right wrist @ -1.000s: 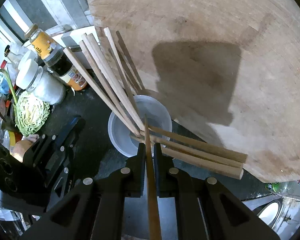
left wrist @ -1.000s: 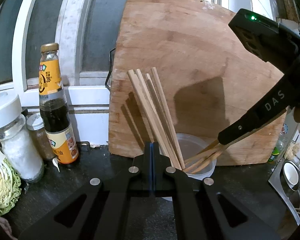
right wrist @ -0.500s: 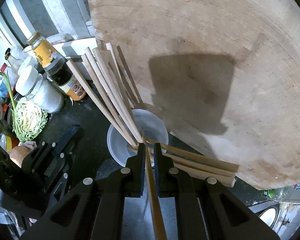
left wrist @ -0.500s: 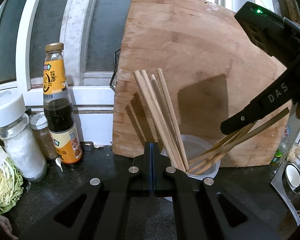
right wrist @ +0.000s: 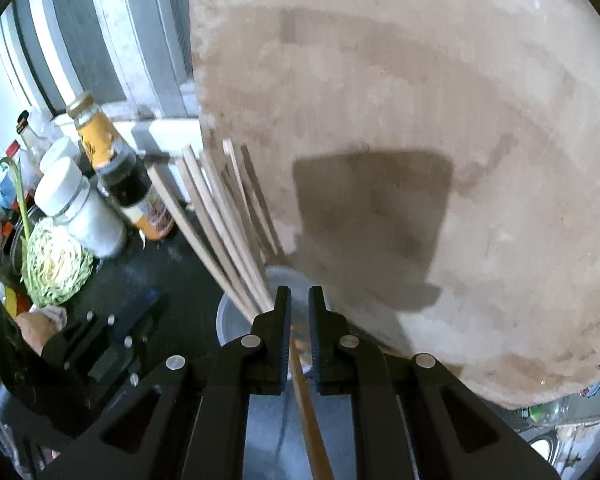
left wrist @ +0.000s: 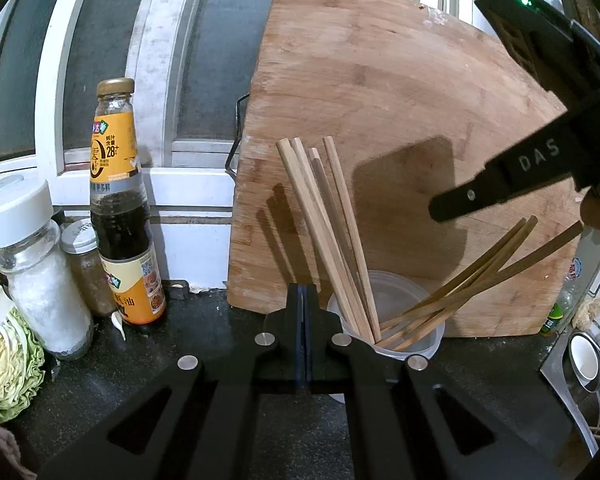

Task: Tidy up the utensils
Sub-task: 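Push the held chopstick down into the cup among the others with the right tool, then open the right tool and lift it off the chopstick in the cup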

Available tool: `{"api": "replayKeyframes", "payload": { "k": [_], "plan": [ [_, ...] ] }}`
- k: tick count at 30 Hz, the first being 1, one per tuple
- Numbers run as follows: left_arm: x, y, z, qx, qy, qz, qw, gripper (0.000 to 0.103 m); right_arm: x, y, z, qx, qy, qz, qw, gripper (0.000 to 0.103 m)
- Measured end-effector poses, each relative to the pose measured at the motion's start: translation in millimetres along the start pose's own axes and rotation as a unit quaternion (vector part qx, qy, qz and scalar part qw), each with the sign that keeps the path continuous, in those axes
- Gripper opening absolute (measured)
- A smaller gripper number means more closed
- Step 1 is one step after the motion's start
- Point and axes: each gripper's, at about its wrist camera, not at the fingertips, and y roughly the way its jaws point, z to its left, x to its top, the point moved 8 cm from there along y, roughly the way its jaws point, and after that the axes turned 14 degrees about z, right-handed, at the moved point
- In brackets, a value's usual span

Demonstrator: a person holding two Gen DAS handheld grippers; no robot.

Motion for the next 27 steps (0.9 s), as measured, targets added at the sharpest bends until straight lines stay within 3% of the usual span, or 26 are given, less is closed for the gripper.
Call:
{"api": "replayKeyframes", "payload": {
  "k": [7, 11, 16, 18, 21, 23, 24, 27],
  "plan": [
    [0.1, 1.4, 6.6, -0.002, -0.011, 0.001, 0.9999, 0.000, 18.8, -10.3, 6.9, -0.031, -0.005, -0.065, 0.997, 0.010],
    [0.4, 0.3, 6.6, -0.002, -0.010, -0.003, 0.9999, 0.000, 15.7, -14.1, 12.0, -0.020, -0.005, -0.077, 0.997, 0.010],
    [0.1, -6.1, 3.9, 0.008, -0.002, -0.017, 0.9998, 0.002, -3.9, -43.1, 19.2, -0.005, -0.012, -0.128, 0.992, 0.010],
    [0.8, -10.5, 4.9, 0.010, -0.003, -0.026, 0.9996, 0.006, -19.4, -60.9, 20.4, 0.024, -0.007, -0.171, 0.985, 0.010],
    [2.7, -17.9, 9.2, 0.006, -0.011, -0.040, 0.9991, 0.011, -59.4, -93.0, 12.5, 0.059, 0.008, -0.277, 0.959, 0.010],
    [3.5, -20.7, 13.0, 0.008, -0.018, -0.045, 0.9988, 0.013, -85.4, -104.0, 4.0, 0.055, 0.018, -0.326, 0.944, 0.010],
    [3.9, -22.2, 15.3, 0.011, -0.020, -0.048, 0.9986, 0.014, -95.6, -106.0, 1.1, 0.049, 0.025, -0.342, 0.938, 0.014],
    [5.1, -27.5, 19.1, 0.014, -0.027, -0.056, 0.9980, 0.023, -121.8, -102.0, -10.0, 0.019, 0.052, -0.376, 0.925, 0.059]
  ]
}}
